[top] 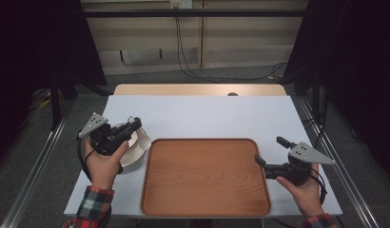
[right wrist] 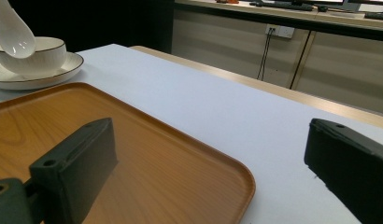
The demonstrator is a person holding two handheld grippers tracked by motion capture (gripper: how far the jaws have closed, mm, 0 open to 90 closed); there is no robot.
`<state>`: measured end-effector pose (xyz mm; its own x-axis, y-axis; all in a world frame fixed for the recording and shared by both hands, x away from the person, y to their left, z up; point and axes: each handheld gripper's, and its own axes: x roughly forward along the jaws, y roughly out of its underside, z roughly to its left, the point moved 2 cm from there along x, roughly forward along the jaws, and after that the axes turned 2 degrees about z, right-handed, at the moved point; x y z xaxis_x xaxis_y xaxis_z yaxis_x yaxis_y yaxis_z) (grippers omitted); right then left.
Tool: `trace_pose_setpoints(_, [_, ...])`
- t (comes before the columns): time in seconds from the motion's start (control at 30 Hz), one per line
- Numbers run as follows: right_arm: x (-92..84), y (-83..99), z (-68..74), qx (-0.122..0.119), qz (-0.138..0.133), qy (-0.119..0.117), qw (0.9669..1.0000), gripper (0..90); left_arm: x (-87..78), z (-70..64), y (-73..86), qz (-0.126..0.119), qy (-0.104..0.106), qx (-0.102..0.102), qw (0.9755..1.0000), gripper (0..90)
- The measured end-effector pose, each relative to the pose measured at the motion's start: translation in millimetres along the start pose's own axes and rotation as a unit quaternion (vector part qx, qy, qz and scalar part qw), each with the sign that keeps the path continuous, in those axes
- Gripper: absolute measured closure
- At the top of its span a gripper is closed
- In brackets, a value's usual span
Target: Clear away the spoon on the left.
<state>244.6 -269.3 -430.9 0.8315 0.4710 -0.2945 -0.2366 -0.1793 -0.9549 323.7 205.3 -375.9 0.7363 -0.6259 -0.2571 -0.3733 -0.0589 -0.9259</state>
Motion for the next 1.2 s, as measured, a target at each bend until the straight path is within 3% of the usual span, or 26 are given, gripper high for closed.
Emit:
trace_pose_setpoints(0.47, [-0.8, 1.4, 1.9, -0.001, 0.003, 0.004, 1.0000, 1.9, 5.4, -22.0, 7.2, 0.018, 0.033, 0.023, 0.9990, 85.4])
trace_pose_setpoints(0.93, [4.5, 0.6, 3.9, -0.002, 0.005, -0.002, 1.0000, 2.0, 5.4, -27.8, 20.3, 0.029, 0.049, 0.013, 0.9983, 85.4])
trace_pose_setpoints(1.2, [8.7, -1.0, 5.7, -0.002, 0.003, -0.007, 1.0000, 2.1, 2.7, -31.4, 30.6, 0.042, 0.046, 0.012, 0.9980, 85.4])
